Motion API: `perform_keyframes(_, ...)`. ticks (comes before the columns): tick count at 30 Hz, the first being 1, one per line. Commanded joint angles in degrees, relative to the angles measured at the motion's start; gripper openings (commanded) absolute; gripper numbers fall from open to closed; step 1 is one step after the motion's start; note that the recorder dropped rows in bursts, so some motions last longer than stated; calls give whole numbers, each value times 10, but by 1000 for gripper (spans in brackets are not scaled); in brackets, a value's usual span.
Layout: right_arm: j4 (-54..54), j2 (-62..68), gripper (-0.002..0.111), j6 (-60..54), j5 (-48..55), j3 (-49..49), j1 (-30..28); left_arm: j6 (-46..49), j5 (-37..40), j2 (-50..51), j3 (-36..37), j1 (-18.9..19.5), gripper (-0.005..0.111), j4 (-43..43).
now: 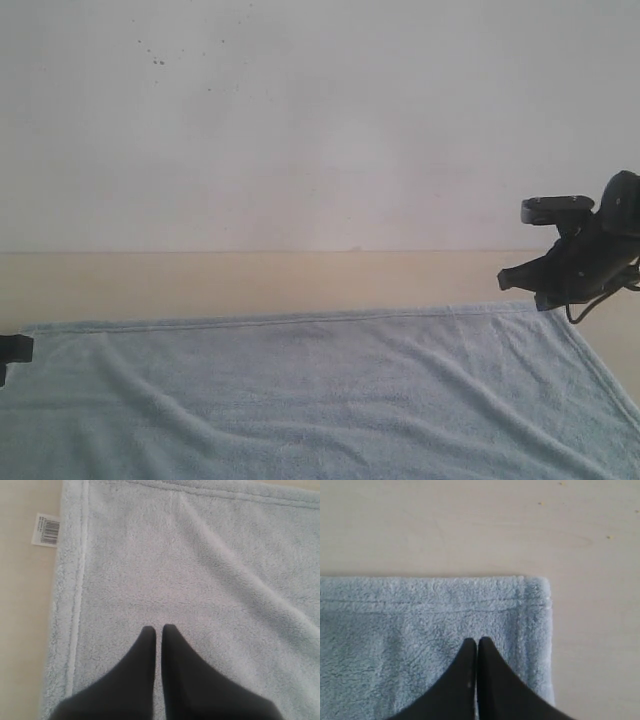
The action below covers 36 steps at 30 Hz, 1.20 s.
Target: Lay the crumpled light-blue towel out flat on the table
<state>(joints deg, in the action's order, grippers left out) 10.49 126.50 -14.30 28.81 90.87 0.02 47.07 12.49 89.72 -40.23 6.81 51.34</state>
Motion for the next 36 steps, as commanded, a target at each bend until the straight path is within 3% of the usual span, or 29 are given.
perform_keyframes(1,-38,-1,0,22,-16,5,-2,2,-7,-4,2,-1,4,7)
perform_keyframes(26,-39,53,0,24,9,72,-2,2,-9,-4,2,-1,4,7)
perform_keyframes(36,-105,56,0,54,19,72,-2,2,-16,-4,2,-1,4,7)
